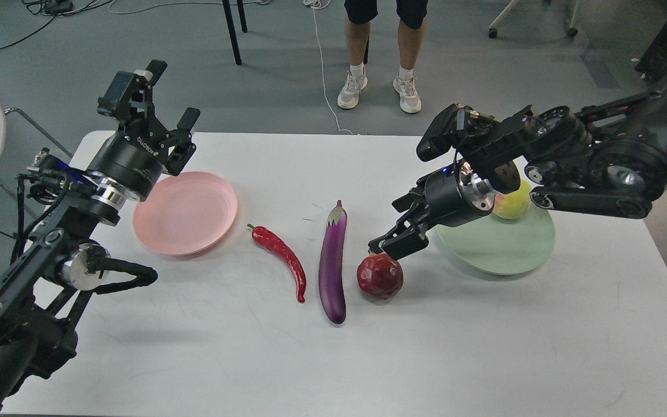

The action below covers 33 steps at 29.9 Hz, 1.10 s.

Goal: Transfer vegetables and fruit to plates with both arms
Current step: 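Move the right gripper to the red pomegranate and grasp it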

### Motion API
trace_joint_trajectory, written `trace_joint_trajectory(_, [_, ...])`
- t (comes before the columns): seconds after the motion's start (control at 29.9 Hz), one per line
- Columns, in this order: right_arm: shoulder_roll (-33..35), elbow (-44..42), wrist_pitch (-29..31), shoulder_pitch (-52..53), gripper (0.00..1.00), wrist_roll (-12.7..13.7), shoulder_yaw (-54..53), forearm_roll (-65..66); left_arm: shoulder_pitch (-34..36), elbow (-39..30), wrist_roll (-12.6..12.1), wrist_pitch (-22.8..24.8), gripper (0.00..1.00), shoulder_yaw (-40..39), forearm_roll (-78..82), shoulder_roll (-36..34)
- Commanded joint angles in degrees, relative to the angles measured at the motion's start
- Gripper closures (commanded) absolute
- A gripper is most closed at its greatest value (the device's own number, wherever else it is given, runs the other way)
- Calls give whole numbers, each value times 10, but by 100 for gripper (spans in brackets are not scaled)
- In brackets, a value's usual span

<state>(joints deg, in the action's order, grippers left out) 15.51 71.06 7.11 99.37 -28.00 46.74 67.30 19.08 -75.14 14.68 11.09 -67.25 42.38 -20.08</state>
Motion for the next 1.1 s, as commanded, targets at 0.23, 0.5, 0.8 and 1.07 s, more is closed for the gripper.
trace_joint_trajectory(0.23, [-65, -51, -2, -34, 1, 0, 34, -6, -1, 0, 1, -4, 2, 0, 0, 0])
trace_joint_trajectory(0.5, [-101, -85, -7, -56, 1, 0, 44, -7, -1, 0, 2, -4, 2, -1, 0, 0])
trace_joint_trajectory(0.8, [-106, -96, -17, -81, 9, 0, 64, -7, -2, 0, 2, -4, 2, -3, 0, 0])
trace_joint_trajectory(1.07, [-105, -96, -35, -81, 58, 0, 64, -7, -2, 0, 2, -4, 2, -7, 0, 0])
